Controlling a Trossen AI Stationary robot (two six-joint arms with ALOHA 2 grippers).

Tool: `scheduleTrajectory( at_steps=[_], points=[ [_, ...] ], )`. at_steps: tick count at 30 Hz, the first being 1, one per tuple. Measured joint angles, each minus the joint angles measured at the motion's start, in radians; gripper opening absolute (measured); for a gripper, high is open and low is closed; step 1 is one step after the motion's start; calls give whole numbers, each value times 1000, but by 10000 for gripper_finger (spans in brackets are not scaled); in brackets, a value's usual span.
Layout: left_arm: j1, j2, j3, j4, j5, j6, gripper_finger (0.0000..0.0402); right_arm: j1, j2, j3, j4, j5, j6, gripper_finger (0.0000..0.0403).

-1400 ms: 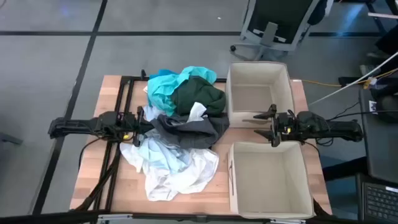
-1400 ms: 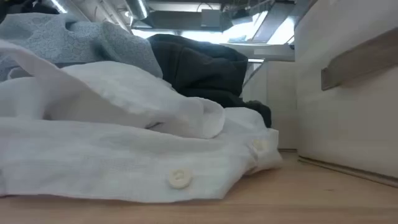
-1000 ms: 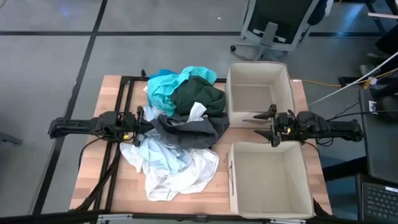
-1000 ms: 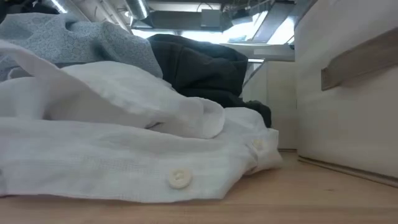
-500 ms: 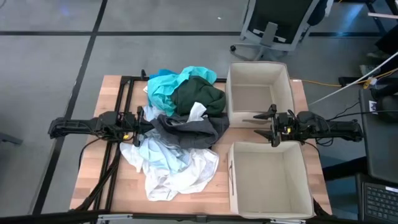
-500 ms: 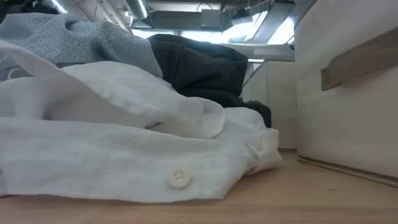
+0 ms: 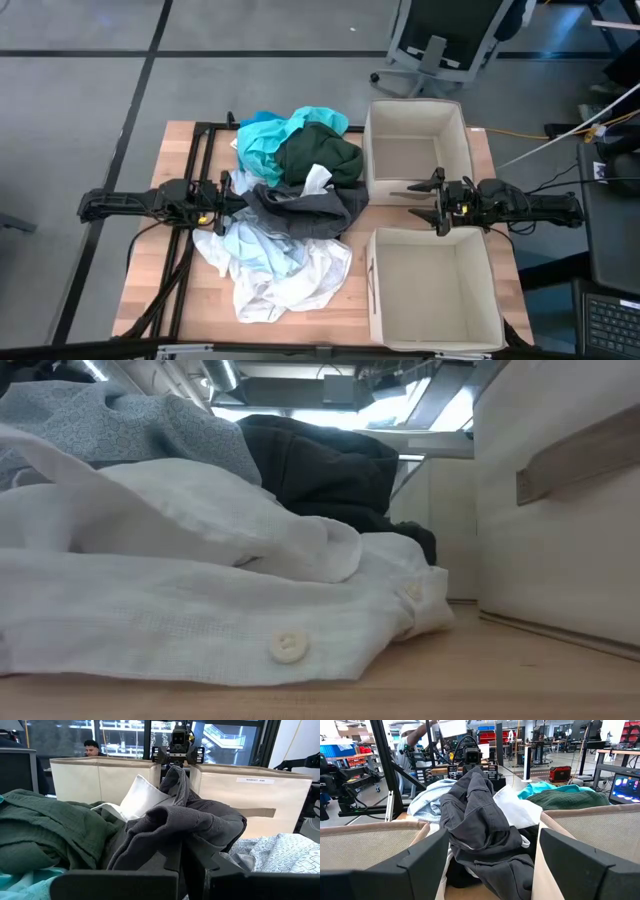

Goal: Sort clothes

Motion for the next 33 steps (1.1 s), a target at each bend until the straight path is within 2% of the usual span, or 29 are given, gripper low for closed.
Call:
scheduleTrajectory(
  at_steps=[21,25,33],
  points=[
    [0,0,0,28,0,-2,1,0,0,-1,17,1,6,316],
    [0,0,0,29,0,-3,1,0,0,-1,28,-1,54,316],
    [0,0,3,121,0,-6,1,0,0,-2,65,0,92,316]
  ],
)
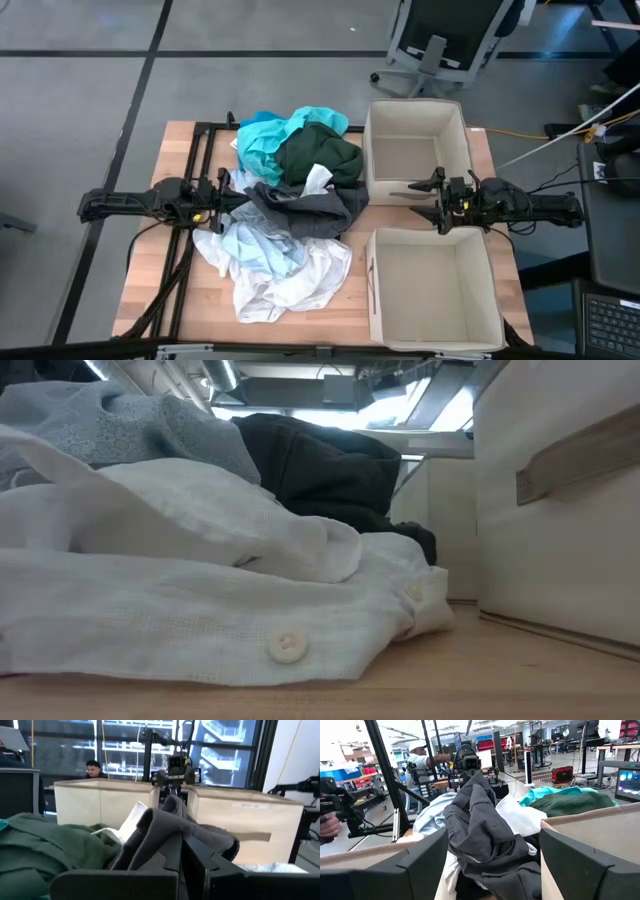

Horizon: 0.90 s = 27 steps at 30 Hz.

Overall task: Sort clothes
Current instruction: Put the black shorts into the top bin

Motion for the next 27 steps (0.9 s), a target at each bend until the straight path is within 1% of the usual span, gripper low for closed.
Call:
scheduleTrajectory(
  at_steps=[6,9,12,16,20,23,27],
  points=[
    [0,0,48,25,-19,-12,1,0,0,0,6,0,-3,316],
    [0,4,108,-12,-20,-1,1,0,0,0,6,0,-4,316],
    [0,40,183,-72,-38,8,1,0,0,0,6,0,-6,316],
    [0,171,275,-89,-46,82,1,0,0,0,6,22,-31,316],
    [0,352,377,-89,-63,159,1,0,0,0,7,63,-51,316],
    [0,480,458,-92,-64,188,1,0,0,0,7,79,-58,316],
    [0,643,564,-136,-64,222,1,0,0,0,7,79,-58,316]
  ],
)
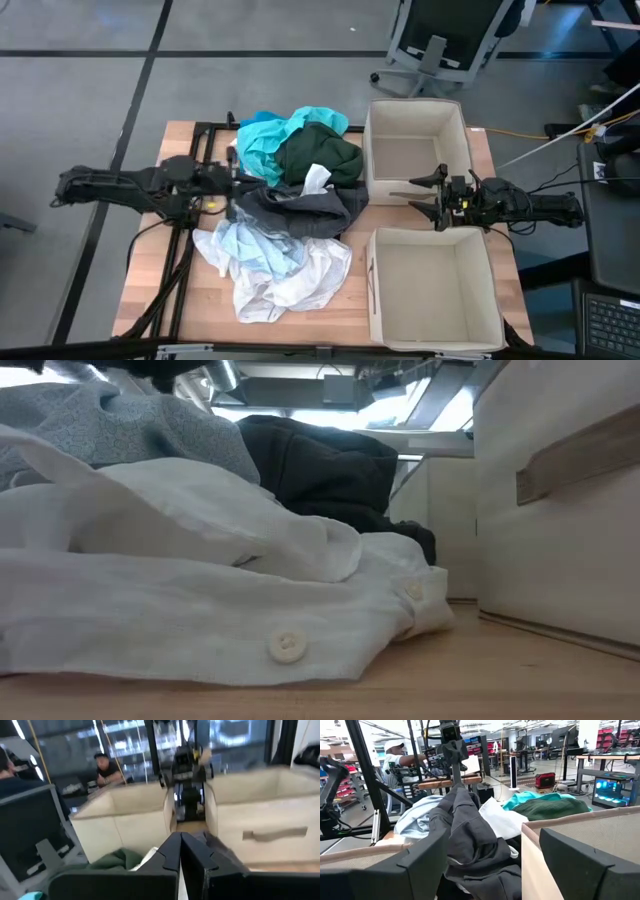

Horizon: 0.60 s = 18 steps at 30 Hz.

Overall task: Sort clothes
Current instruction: Put the black shorts into the top bin

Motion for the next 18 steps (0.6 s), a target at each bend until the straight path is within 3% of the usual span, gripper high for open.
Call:
scheduleTrajectory(
  at_steps=[7,12,18],
  points=[
    [0,205,125,59,1,104,1,0,0,0,1,0,-1,316],
    [1,271,145,238,0,225,7,0,0,0,1,0,-1,316],
    [10,302,203,216,-34,168,97,0,0,1,4,-1,19,316]
  ],
)
